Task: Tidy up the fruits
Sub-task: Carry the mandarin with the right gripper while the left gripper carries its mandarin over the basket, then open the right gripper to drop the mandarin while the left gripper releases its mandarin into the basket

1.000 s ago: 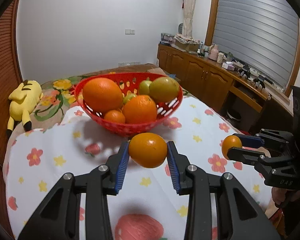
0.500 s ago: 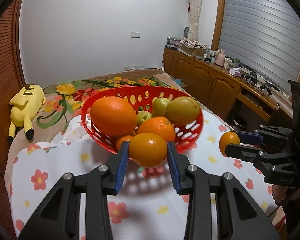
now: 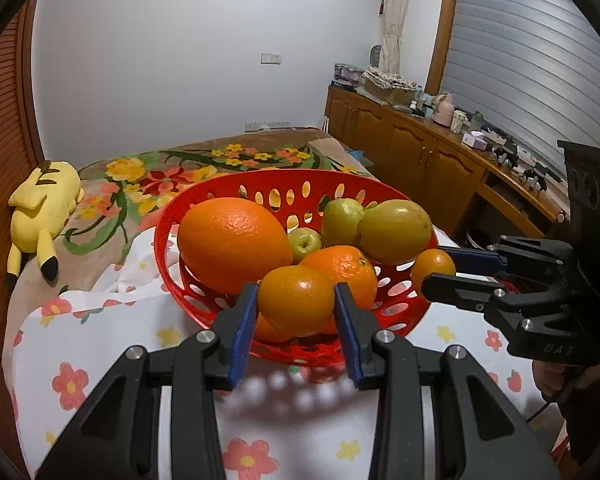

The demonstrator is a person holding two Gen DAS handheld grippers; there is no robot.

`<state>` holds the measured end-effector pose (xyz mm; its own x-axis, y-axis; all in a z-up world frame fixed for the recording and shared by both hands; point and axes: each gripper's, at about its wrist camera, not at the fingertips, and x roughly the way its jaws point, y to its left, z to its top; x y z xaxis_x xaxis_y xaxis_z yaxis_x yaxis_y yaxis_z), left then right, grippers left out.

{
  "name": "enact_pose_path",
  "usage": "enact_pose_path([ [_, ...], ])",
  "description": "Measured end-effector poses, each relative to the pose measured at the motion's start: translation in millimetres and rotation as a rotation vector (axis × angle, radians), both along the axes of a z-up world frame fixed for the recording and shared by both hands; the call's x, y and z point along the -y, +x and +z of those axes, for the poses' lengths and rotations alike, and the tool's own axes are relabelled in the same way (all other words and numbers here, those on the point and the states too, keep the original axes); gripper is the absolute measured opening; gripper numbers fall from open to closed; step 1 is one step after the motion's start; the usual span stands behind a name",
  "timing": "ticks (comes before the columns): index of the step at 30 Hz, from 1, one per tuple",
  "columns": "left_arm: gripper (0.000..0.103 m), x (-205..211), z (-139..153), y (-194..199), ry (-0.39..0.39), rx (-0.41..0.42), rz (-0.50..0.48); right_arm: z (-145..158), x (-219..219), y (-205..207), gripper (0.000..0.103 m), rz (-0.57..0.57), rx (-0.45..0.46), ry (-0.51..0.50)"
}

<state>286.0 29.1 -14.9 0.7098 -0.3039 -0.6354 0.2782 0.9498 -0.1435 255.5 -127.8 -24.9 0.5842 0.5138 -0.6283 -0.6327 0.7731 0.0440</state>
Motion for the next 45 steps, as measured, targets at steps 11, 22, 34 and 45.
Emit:
enact_pose_path([
  [11,0.048,-8.7,1.9,-0.5,-0.013,0.025,0.016,-16.4,-4.7,11.7,0.033,-0.006,-0.020,-0.027],
  [22,0.050,-33.4,5.8,-4.8,-0.004,0.068,0.084,-19.0,-14.1,12.9,0.034,0.009,-0.025,-0.036],
  [34,0.051,-35.2,6.4,-7.1,0.003,0.073,0.085,-24.1,-20.8,15.8,0.034,0.005,-0.031,-0.045],
  [45,0.054,-24.7,9.7,-14.2,0.047,0.073,0.094,-21.1,-14.1,10.8,0.043,-0.024,-0.022,-0.029],
])
